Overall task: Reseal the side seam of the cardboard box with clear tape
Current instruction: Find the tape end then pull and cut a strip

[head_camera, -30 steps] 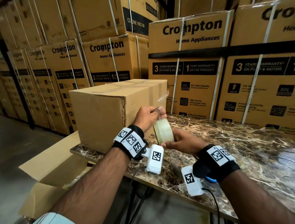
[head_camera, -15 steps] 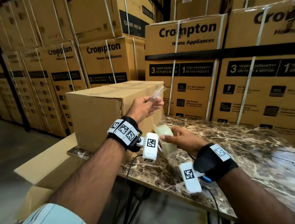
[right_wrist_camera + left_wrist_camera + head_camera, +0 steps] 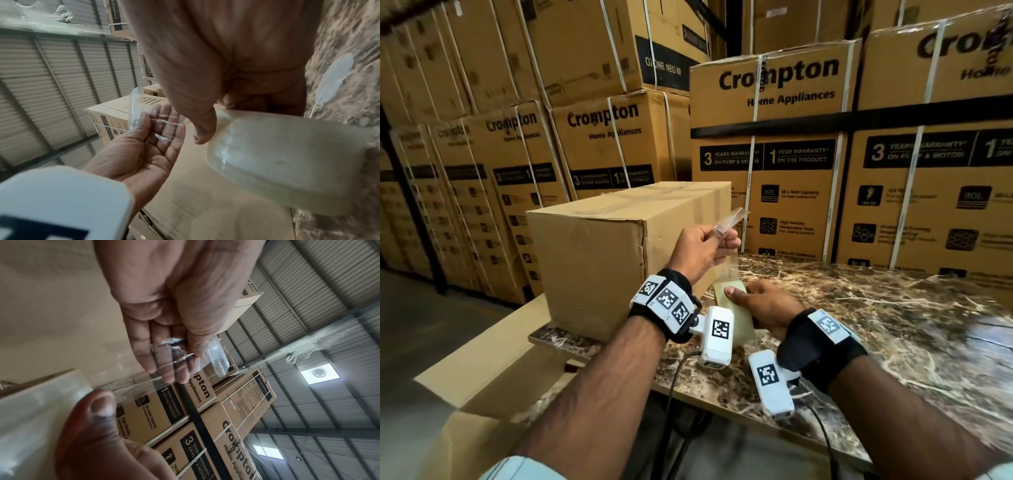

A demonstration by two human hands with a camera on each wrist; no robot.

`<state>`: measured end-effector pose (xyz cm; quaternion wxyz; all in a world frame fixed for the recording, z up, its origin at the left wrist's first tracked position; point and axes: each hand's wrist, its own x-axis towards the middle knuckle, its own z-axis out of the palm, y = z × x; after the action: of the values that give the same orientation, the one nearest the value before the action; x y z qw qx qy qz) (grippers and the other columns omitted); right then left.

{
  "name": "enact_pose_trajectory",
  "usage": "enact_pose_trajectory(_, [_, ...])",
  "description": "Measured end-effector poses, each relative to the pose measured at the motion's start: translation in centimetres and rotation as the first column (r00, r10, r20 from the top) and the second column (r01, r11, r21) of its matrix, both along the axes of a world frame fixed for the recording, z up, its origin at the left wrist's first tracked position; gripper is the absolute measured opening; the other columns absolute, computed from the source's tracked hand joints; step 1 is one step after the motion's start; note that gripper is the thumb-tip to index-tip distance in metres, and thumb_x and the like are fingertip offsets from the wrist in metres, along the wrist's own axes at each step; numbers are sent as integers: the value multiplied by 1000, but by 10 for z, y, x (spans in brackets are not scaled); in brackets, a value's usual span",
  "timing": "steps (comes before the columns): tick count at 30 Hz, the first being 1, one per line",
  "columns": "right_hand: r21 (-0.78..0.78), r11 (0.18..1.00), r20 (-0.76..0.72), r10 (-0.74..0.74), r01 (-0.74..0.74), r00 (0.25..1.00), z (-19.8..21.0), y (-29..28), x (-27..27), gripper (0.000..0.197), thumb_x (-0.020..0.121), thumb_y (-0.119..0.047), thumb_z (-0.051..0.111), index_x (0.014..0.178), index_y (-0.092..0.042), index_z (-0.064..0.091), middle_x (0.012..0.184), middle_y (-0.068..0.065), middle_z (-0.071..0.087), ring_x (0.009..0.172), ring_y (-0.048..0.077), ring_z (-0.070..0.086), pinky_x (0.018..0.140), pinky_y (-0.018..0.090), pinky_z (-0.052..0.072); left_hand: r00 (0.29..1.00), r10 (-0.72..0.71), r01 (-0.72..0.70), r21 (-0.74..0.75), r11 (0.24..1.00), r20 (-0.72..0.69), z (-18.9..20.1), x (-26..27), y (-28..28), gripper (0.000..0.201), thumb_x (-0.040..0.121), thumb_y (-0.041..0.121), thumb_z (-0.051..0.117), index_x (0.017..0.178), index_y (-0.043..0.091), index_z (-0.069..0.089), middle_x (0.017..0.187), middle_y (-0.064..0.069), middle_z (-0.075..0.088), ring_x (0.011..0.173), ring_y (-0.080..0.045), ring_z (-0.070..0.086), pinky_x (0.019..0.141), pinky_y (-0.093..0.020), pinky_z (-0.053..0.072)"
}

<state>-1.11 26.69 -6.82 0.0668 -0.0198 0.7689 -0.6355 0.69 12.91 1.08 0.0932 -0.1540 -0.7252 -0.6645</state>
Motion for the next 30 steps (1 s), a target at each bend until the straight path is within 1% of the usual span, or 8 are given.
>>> enact_pose_trajectory(4, [56, 998, -28, -28, 30, 999, 2, -4, -3, 49, 81, -45, 72, 103, -3, 60, 102, 18, 72, 94, 35, 70, 82, 56, 57, 999, 19, -20, -5, 1000, -41, -2, -2, -1, 23, 100, 16, 49, 105, 3, 67, 105, -18, 72, 102, -31, 68, 95, -44, 51])
enact_pose_trajectory(9, [79, 987, -25, -137, 138, 990, 0, -3, -5, 41, 86, -44, 67, 75, -12, 44, 81, 15, 65, 76, 30, 66, 66, 44, 58, 989, 43, -37, 43, 998, -144, 17, -1, 4, 26, 100, 19, 49, 108, 2, 67, 101, -14, 74, 95, -26, 71, 86, -38, 56])
enact_pose_trajectory(11, [118, 985, -15, -126, 127, 992, 1, -1, -6, 42, 86, -47, 66, 76, -9, 48, 84, 16, 68, 77, 30, 68, 70, 47, 60, 988, 34, -29, 32, 999, -149, 20, -2, 5, 26, 100, 18, 48, 111, 2, 66, 102, -13, 73, 94, -22, 71, 84, -34, 56])
enact_pose_trajectory(17, [348, 930, -68, -101, 118, 993, 1, 15, 4, 63, 84, -67, 52, 97, -6, 58, 92, 11, 68, 75, 21, 66, 58, 28, 51, 989, -68, 80, 90, 993, -129, 12, 2, 10, 27, 99, 17, 50, 113, 0, 65, 96, -7, 73, 80, -10, 70, 71, -24, 53])
enact_pose_trajectory(20, [577, 770, -224, -169, 271, 960, 4, 45, 18, 41, 93, -46, 56, 73, -11, 54, 71, 5, 57, 64, 19, 54, 53, 24, 36, 982, -80, 96, 89, 991, -170, 7, 8, 15, 29, 98, 19, 52, 114, 0, 65, 101, -11, 73, 88, -17, 70, 75, -27, 56])
enact_pose_trajectory(23, [847, 483, -180, -130, 221, 975, 2, 73, 29, 16, 91, -23, 62, 93, -8, 65, 90, 9, 65, 81, 24, 59, 64, 25, 40, 976, -79, 96, 75, 993, -201, 3, 14, 17, 28, 97, 20, 53, 113, 1, 66, 104, -12, 74, 97, -26, 70, 84, -38, 55])
enact_pose_trajectory(26, [979, 199, -21, -83, 37, 996, -9, 84, 34, 29, 83, -20, 70, 107, -4, 68, 105, 11, 69, 94, 26, 64, 69, 27, 47, 977, -75, 93, 82, 992, -200, 1, 18, 18, 28, 97, 20, 53, 113, 1, 66, 104, -13, 74, 100, -31, 69, 85, -41, 55])
enact_pose_trajectory(30, [990, 120, 74, -35, -69, 997, -19, 87, 36, 39, 69, -36, 83, 89, -6, 68, 86, 5, 68, 83, 25, 63, 70, 29, 49, 981, -71, 87, 77, 993, -181, -2, 24, 21, 29, 98, 22, 53, 114, 2, 66, 104, -11, 74, 101, -30, 70, 82, -36, 56])
